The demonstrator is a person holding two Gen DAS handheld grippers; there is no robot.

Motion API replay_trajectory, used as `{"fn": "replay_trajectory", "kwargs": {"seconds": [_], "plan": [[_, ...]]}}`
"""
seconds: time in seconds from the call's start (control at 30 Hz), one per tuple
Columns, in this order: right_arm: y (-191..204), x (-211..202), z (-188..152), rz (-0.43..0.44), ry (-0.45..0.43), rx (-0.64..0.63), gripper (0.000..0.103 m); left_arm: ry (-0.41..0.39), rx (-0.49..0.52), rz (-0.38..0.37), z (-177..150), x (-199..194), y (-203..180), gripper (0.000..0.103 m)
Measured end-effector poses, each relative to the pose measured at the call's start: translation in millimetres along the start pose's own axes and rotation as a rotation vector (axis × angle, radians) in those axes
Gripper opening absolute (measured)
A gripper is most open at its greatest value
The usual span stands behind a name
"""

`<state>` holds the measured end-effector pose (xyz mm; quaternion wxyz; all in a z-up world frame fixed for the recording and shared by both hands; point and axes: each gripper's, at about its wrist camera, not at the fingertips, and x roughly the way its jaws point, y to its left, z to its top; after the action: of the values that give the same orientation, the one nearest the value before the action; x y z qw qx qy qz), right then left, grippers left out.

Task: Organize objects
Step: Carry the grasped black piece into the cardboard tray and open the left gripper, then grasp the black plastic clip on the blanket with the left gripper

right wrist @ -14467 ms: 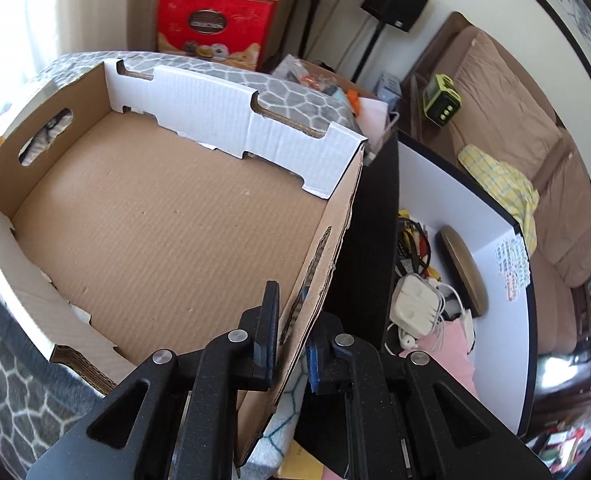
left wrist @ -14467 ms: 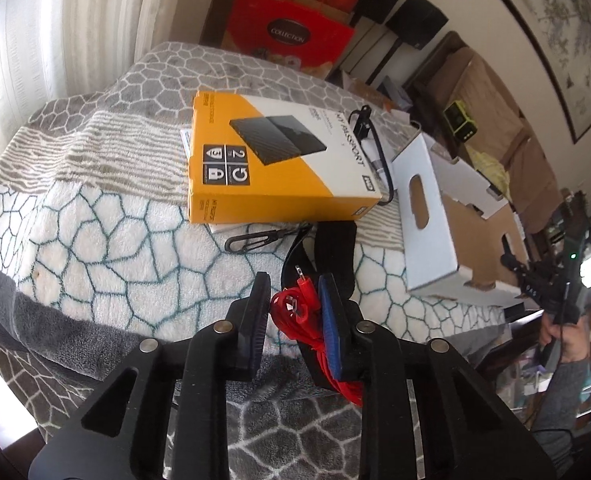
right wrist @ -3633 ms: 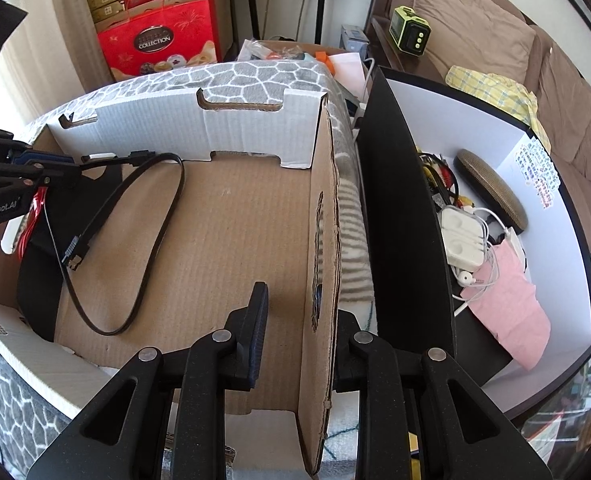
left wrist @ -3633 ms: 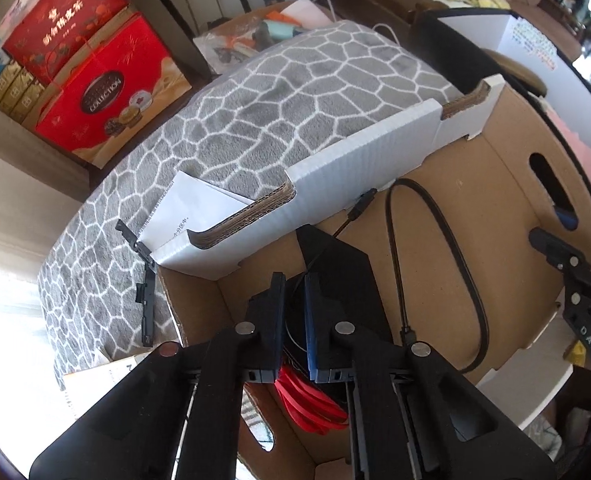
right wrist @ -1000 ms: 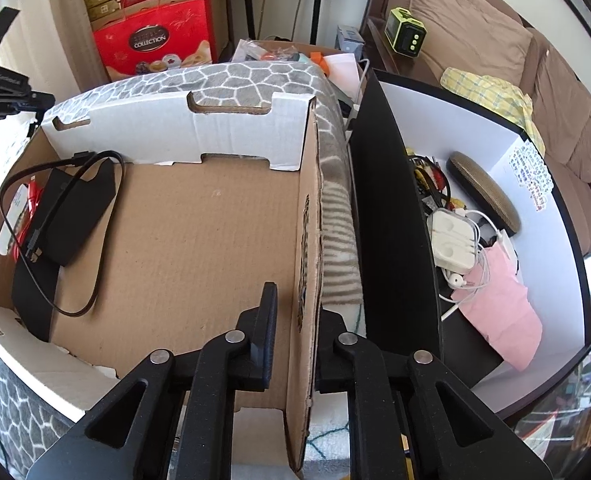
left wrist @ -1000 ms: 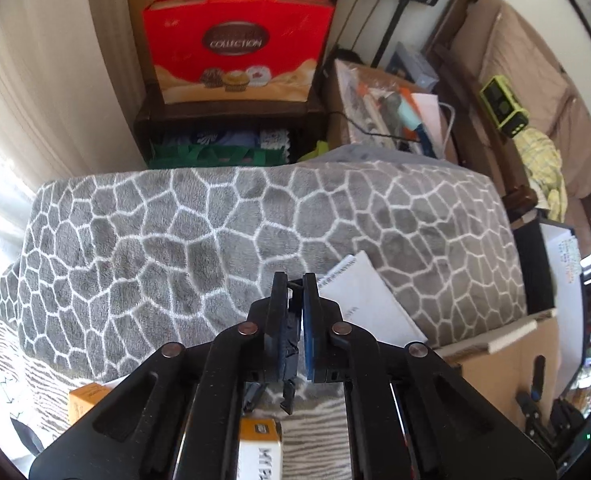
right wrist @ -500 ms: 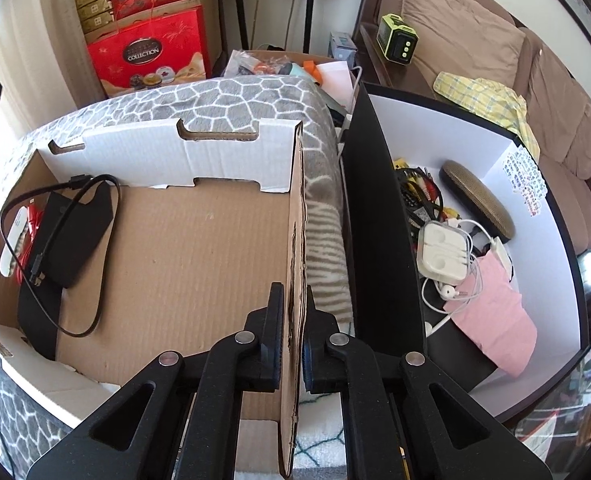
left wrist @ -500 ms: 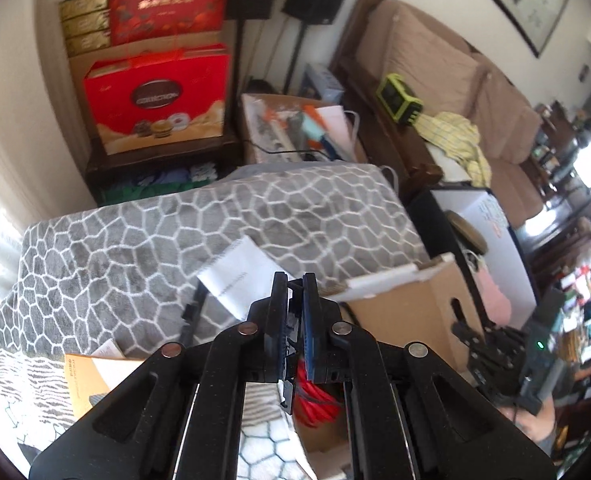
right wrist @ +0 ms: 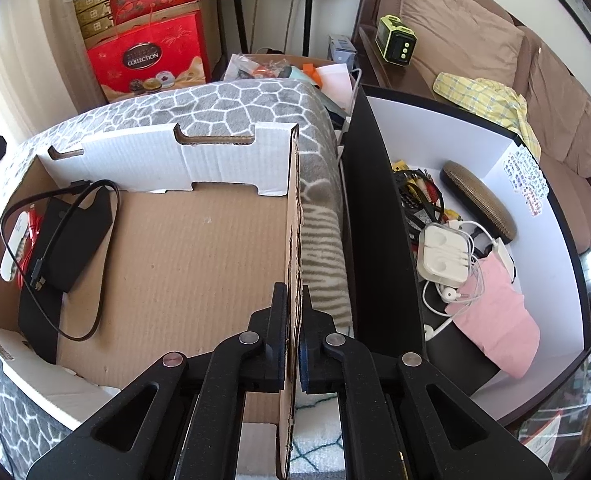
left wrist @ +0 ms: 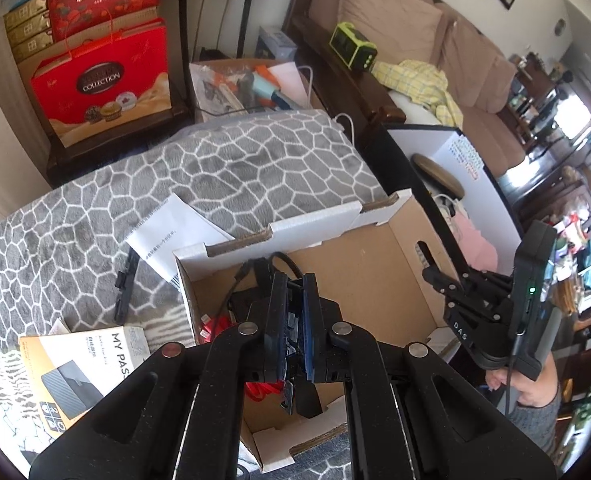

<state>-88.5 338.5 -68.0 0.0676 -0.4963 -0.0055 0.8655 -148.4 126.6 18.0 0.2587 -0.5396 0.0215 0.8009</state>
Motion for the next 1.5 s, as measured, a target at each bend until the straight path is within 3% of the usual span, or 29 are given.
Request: {"fn": "replay_trajectory", "kwargs": {"seconds": [0.27,0.5,0.67,0.83,0.93,1.13,1.2,1.33,1.5], "plan": [[0.0,-0.4,-0.8,0.004,-0.003,0.004,0.003,0.085,-0.005,0.056,-7.5,36.0,5.9,0.006],[-0.1,-0.9,-0.5,0.004,-0.003,0.004,0.003,0.104,-0.012,0.133,-14.4,48.3,17.3,0.008],[0.5,-1.0,-0.2,0.002,-0.002,0.005,0.003,0.080,-0.031,0.097,-16.3,38.6,23.4,0.041],[-0.4,-0.8,-0.3,-0.001,-0.001,0.003,0.003,0.035,-0.062,0.095,-13.7,19.8,35.4,0.050],[-0.4,-0.5,-0.2,-0.005,-0.001,0.003,0.003,-0.010,-0.086,0.114,-9.4,6.0,50.2,0.062],[5.1,-1.1,2.6,-0.006,-0.006,-0.002,0.003,-0.016,-0.122,0.237,-6.4,4.7,96.3,0.063],[8.3,-0.6,4.1,-0.004,-0.006,-0.008,0.003,0.007,-0.135,0.277,-6.9,12.3,111.3,0.063],[12.6,2.0,5.5,-0.006,-0.004,-0.009,0.003,0.064,-0.156,0.288,-7.0,30.7,132.3,0.063],[11.3,2.7,5.2,0.000,0.000,-0.008,0.003,0.146,-0.123,0.361,0.7,60.5,141.7,0.061]]}}
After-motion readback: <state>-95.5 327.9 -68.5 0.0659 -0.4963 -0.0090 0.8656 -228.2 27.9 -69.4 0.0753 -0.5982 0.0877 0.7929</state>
